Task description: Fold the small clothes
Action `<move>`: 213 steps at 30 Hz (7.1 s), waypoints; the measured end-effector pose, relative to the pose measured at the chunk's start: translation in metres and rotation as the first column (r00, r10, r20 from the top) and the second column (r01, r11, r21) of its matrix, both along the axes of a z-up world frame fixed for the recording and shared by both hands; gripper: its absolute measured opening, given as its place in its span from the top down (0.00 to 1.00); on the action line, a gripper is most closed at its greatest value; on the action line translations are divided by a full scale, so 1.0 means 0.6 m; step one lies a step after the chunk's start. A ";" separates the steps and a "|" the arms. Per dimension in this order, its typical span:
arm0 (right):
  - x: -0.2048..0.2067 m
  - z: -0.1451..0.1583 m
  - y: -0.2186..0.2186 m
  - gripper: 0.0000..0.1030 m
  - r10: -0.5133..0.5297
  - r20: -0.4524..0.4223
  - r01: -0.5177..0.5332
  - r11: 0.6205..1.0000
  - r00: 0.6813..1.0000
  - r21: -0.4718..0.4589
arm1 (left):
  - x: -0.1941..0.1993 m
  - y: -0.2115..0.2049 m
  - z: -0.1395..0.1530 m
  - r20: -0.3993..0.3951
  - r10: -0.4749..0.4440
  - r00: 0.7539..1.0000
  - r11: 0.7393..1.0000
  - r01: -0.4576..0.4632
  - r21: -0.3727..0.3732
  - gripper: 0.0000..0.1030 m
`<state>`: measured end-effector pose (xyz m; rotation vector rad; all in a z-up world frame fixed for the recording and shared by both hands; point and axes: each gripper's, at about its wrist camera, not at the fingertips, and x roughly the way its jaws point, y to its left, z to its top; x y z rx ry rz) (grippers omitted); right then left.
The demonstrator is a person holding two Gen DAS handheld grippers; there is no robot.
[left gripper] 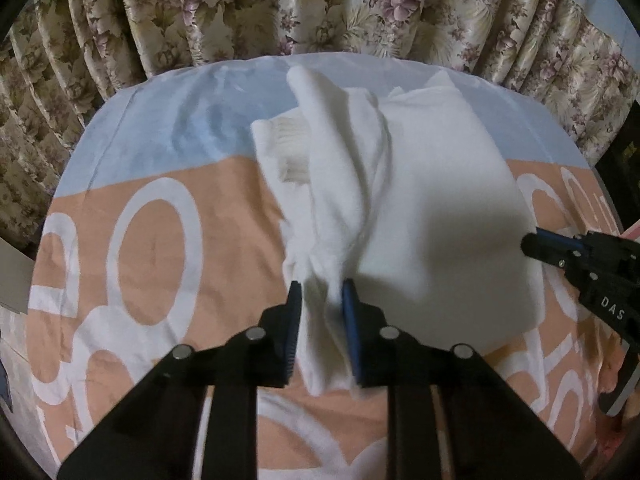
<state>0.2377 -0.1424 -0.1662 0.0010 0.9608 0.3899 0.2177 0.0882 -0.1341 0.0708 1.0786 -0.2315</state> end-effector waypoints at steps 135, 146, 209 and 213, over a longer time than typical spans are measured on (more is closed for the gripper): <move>-0.056 0.142 -0.104 0.67 0.133 0.282 -0.115 0.990 0.950 -0.078 | -0.123 -0.195 0.133 0.125 -0.163 0.979 0.985 0.154 0.078 0.73; -0.146 -0.003 -0.159 0.67 0.109 0.122 -0.102 0.993 0.987 -0.064 | -0.204 -0.260 0.017 0.005 -0.151 0.989 0.985 0.150 0.086 0.72; -0.389 0.012 -0.165 0.03 -0.333 0.268 0.345 0.939 0.904 0.003 | -0.378 -0.171 0.052 0.272 0.128 0.954 0.987 -0.150 0.061 0.03; -0.403 0.016 -0.168 0.03 -0.346 0.252 0.358 0.934 0.904 0.000 | -0.384 -0.168 0.056 0.275 0.145 0.950 0.985 -0.164 0.046 0.03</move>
